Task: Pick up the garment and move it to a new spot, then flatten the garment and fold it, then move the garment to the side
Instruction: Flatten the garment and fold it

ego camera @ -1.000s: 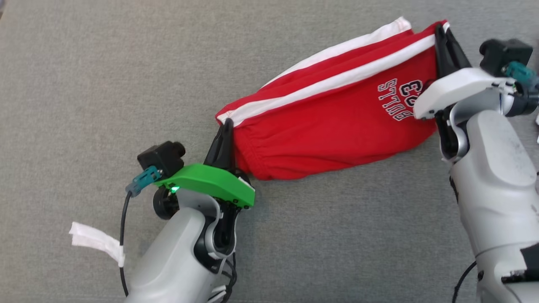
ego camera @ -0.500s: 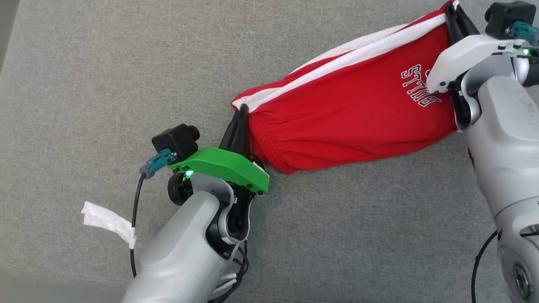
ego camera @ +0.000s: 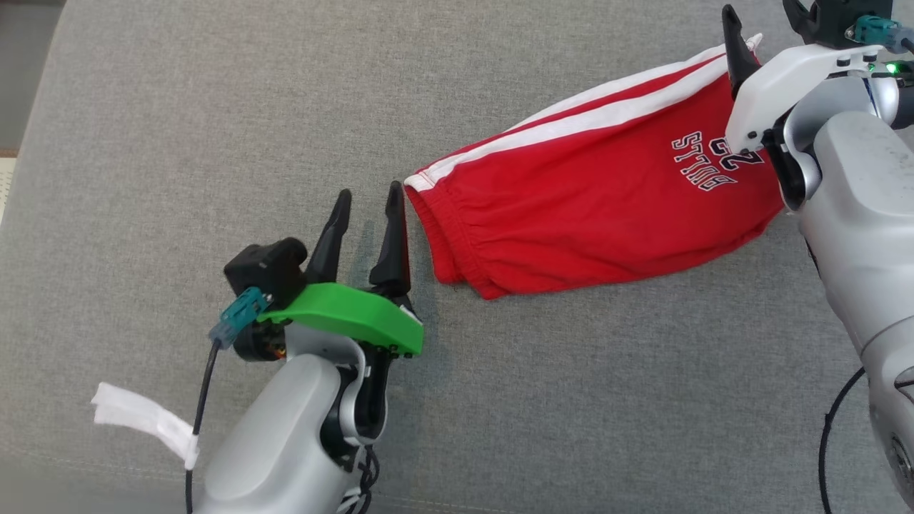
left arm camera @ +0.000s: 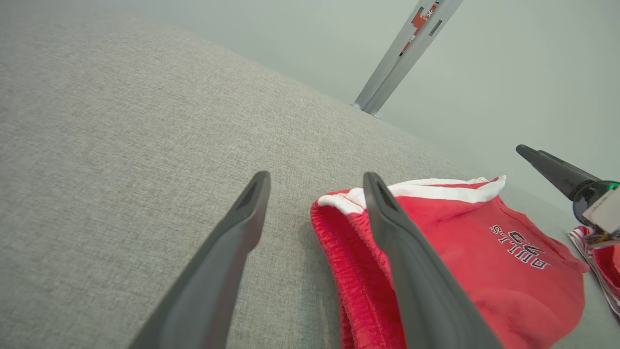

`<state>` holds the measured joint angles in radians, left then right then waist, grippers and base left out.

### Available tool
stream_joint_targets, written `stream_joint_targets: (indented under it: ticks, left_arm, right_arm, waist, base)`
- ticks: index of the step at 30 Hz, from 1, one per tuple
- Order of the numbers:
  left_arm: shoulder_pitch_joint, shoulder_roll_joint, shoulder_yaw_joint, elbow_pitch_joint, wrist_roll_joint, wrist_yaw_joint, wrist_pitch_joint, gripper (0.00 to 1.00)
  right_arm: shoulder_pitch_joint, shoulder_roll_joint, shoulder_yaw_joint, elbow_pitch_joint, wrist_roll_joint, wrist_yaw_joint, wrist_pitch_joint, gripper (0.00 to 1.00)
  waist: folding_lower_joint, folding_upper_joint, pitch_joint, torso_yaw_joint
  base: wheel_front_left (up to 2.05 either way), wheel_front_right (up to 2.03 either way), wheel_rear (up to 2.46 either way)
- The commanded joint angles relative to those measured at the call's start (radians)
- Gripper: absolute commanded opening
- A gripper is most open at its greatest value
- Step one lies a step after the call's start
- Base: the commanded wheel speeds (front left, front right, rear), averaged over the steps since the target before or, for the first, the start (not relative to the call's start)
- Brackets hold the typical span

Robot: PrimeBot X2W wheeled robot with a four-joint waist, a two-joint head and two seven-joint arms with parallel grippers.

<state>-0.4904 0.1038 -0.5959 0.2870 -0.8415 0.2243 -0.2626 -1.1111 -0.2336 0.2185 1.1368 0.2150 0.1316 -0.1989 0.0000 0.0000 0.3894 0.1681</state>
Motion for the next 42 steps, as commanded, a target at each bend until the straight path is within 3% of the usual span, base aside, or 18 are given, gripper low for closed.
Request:
stream_joint_targets:
  ticks: [1, 9, 13, 20, 21, 22, 23, 30, 35, 42]
  left_arm:
    - [0.032, 0.014, 0.021, -0.022, 0.041, 0.001, -0.002, 1.0]
    - [0.171, 0.052, 0.126, -0.13, 0.197, 0.041, -0.001, 1.0]
    - [0.203, 0.057, 0.175, -0.163, 0.228, 0.053, -0.001, 1.0]
    - [0.212, 0.056, 0.225, -0.18, 0.273, 0.054, -0.001, 1.0]
    - [0.212, 0.054, 0.229, -0.179, 0.274, 0.052, -0.001, 1.0]
    - [0.213, 0.052, 0.233, -0.178, 0.278, 0.05, -0.001, 1.0]
    - [0.214, 0.05, 0.237, -0.177, 0.282, 0.048, -0.001, 1.0]
    - [0.209, 0.04, 0.249, -0.173, 0.302, 0.021, -0.001, 1.0]
    - [0.229, 0.038, 0.252, -0.159, 0.319, -0.001, -0.001, 1.0]
    - [0.264, 0.044, 0.252, -0.133, 0.326, -0.008, -0.001, 1.0]
  right_arm:
    - [0.011, -0.021, 0.028, 0.003, 0.026, -0.002, 0.025, 1.0]
    - [0.114, -0.134, 0.219, -0.064, 0.215, -0.002, 0.268, 1.0]
    - [0.167, -0.196, 0.267, -0.127, 0.332, -0.002, 0.362, 1.0]
    - [0.23, -0.245, 0.342, -0.206, 0.466, -0.002, 0.468, 1.0]
    - [0.231, -0.247, 0.35, -0.216, 0.481, -0.001, 0.468, 0.47]
    - [0.233, -0.247, 0.359, -0.225, 0.493, -0.001, 0.471, 0.41]
    - [0.236, -0.247, 0.368, -0.233, 0.502, -0.001, 0.474, 0.03]
    - [0.235, -0.24, 0.397, -0.264, 0.553, -0.001, 0.412, 0.0]
    - [0.273, -0.239, 0.429, -0.318, 0.576, -0.001, 0.321, 0.0]
    - [0.394, -0.226, 0.394, -0.371, 0.622, -0.002, 0.165, 0.0]
  waist:
    - [0.0, 0.0, -0.02, -0.003]
    - [0.0, 0.0, -0.056, 0.001]
    - [0.0, 0.0, -0.046, 0.009]
    - [0.0, 0.0, -0.018, 0.02]
    - [0.0, 0.0, -0.016, 0.02]
    - [0.0, 0.0, -0.015, 0.019]
    - [0.0, 0.0, -0.016, 0.018]
    - [0.0, 0.0, -0.046, -0.017]
    - [0.0, 0.0, -0.1, -0.071]
    - [0.0, 0.0, -0.182, -0.168]
  base:
    - [0.0, 0.0, 0.0]
    - [0.0, 0.0, 0.0]
    - [0.0, 0.0, 0.0]
    - [0.0, 0.0, 0.0]
    - [0.0, 0.0, 0.0]
    - [0.0, 0.0, 0.0]
    - [0.0, 0.0, 0.0]
    - [0.0, 0.0, 0.0]
    - [0.0, 0.0, 0.0]
    - [0.0, 0.0, 0.0]
